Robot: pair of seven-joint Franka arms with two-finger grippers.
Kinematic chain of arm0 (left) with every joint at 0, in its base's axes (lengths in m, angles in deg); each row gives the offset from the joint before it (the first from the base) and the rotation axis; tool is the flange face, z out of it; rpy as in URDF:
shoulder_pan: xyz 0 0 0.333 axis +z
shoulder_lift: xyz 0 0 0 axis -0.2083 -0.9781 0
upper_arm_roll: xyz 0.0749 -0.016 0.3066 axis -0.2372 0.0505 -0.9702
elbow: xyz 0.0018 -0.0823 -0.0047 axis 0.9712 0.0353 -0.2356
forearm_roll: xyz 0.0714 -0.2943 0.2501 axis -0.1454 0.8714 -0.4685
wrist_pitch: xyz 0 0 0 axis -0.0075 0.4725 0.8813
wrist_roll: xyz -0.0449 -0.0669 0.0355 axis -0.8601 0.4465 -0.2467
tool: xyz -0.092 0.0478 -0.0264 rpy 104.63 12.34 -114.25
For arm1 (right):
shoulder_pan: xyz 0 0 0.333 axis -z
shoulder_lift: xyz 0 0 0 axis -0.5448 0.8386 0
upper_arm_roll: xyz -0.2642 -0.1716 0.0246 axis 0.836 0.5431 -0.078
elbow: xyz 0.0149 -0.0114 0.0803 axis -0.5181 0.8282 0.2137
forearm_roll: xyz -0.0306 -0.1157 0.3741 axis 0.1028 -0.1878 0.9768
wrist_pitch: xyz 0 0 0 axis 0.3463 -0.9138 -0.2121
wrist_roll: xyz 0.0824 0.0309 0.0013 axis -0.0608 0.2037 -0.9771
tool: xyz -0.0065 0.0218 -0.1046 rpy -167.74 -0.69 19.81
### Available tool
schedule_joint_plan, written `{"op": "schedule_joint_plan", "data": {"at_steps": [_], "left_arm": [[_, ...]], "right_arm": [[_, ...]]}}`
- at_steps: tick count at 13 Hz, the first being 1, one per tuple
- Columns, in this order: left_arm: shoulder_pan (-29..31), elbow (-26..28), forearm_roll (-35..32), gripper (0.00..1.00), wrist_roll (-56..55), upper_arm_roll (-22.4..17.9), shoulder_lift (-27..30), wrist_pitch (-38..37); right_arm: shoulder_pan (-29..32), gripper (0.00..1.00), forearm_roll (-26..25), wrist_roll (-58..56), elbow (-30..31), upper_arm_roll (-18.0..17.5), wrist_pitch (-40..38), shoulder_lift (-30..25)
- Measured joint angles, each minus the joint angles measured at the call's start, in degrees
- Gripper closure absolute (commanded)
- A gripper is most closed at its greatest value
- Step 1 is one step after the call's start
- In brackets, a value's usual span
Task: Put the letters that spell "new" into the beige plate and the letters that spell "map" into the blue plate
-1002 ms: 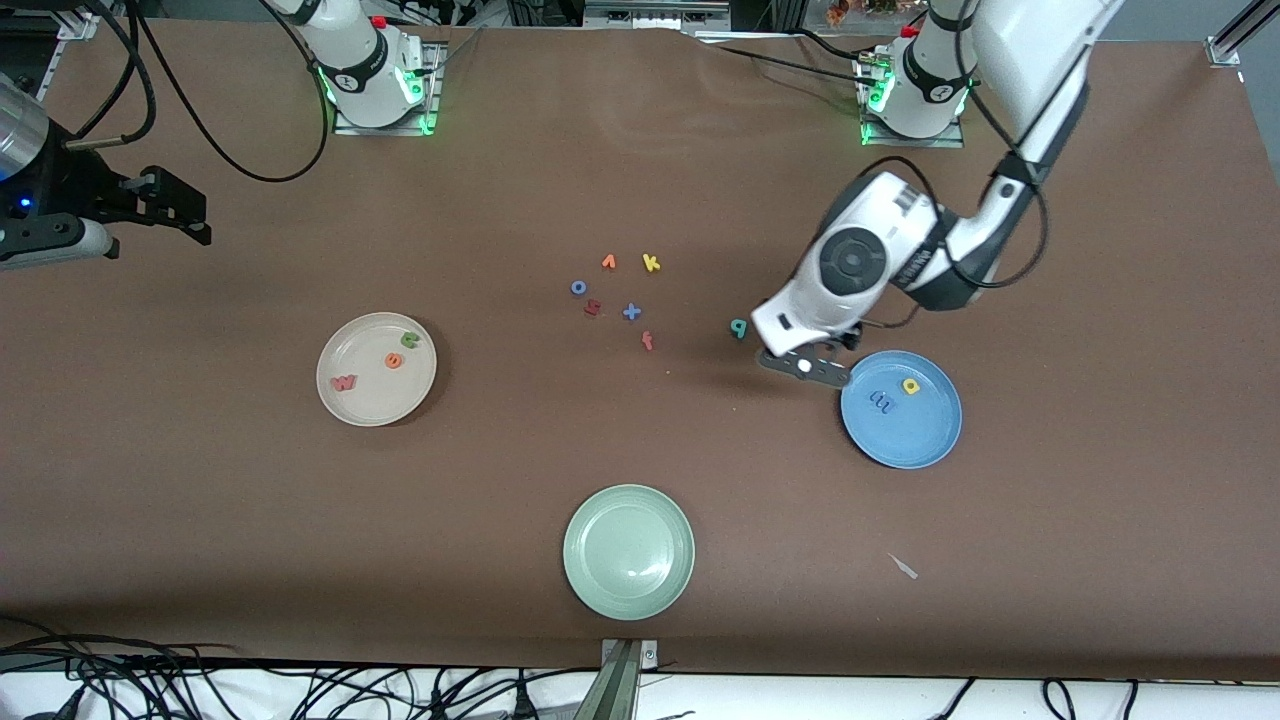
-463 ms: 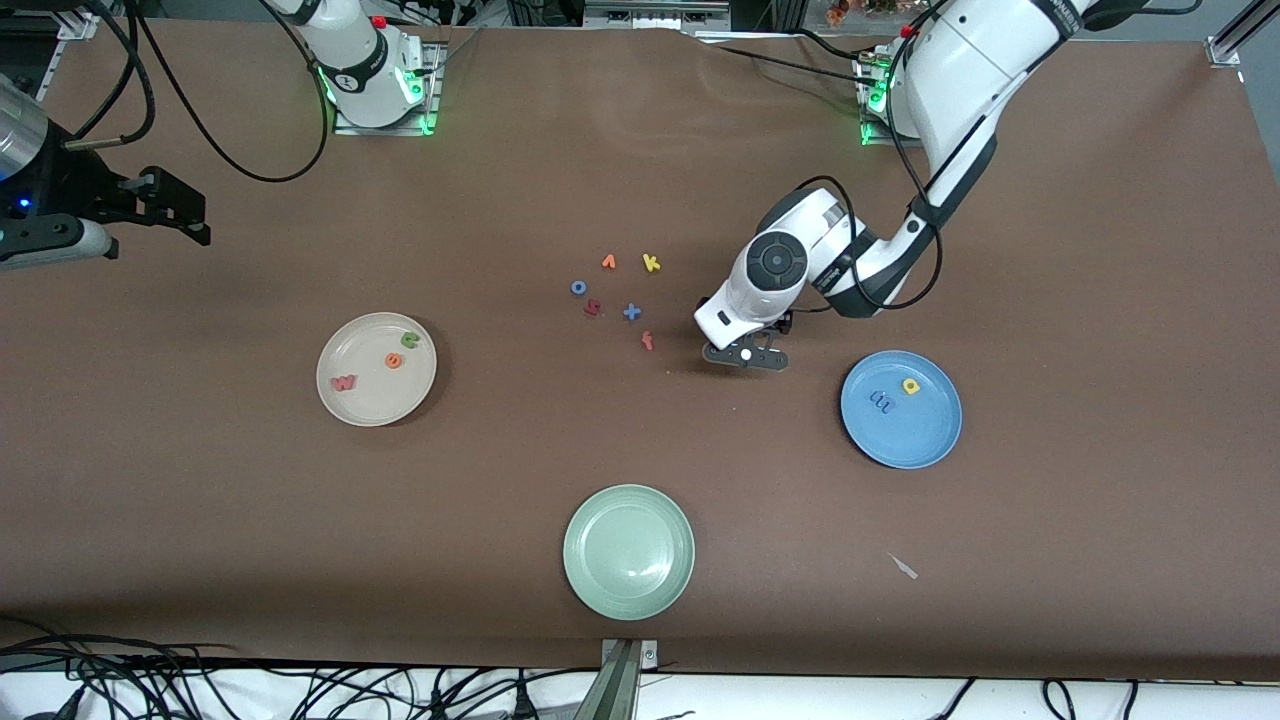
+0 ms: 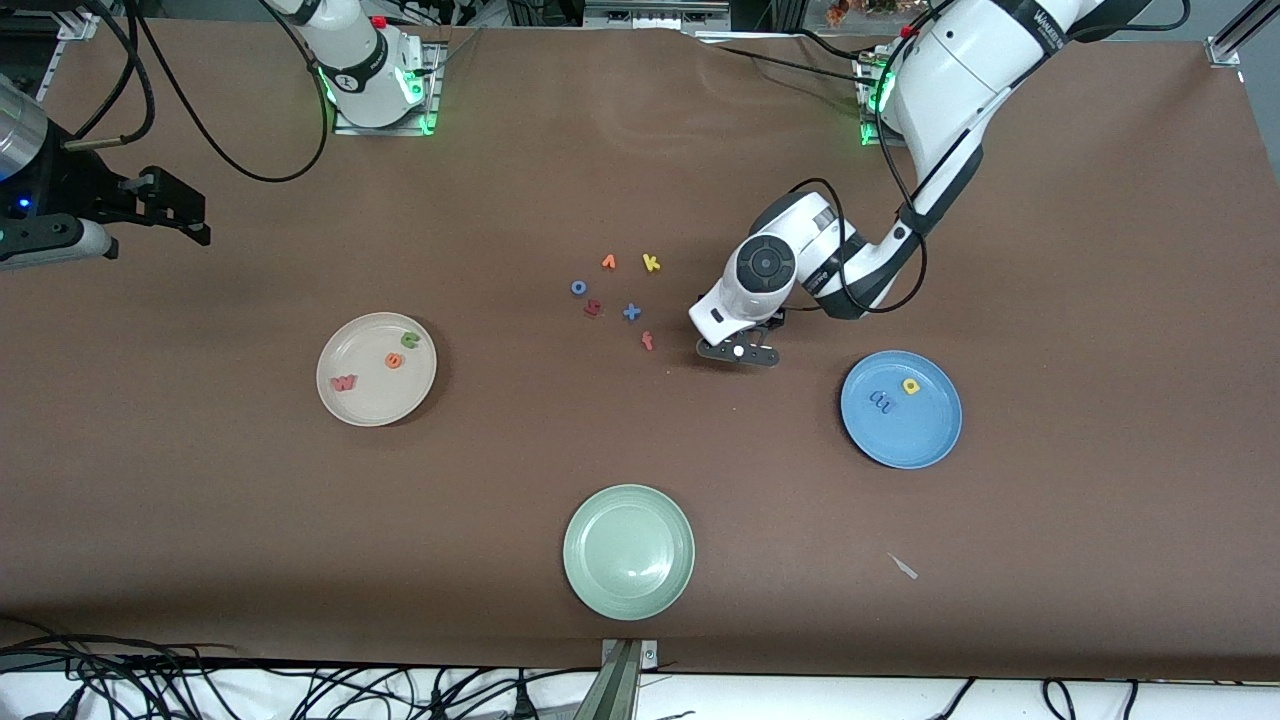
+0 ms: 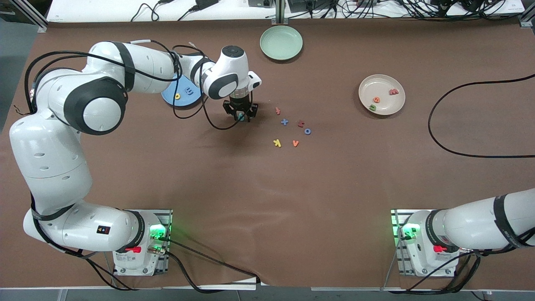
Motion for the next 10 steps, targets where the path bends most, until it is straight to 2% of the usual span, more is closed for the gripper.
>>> {"op": "schedule_joint_plan", "data": {"at_steps": [5,8,10], "left_arm": [[0.44,-0.37,-2.00,0.92,0.00,0.00,0.55,-0.82],[2.25,-3.12,-2.09,0.91,2.09,-0.05,3.68,-8.67],[5.46,-4.32,-2.09,0.90,9.06,-0.12,7.36,-14.07]], "right_arm": [[0.01,0.00,0.00,0.00,0.00,0.01,0.00,0.00],[0.01,0.00,0.00,0.00,-0.01,0.02,0.00,0.01],[0.02,0.00,0.00,0.00,-0.01,0.03,0.00,0.01]]}}
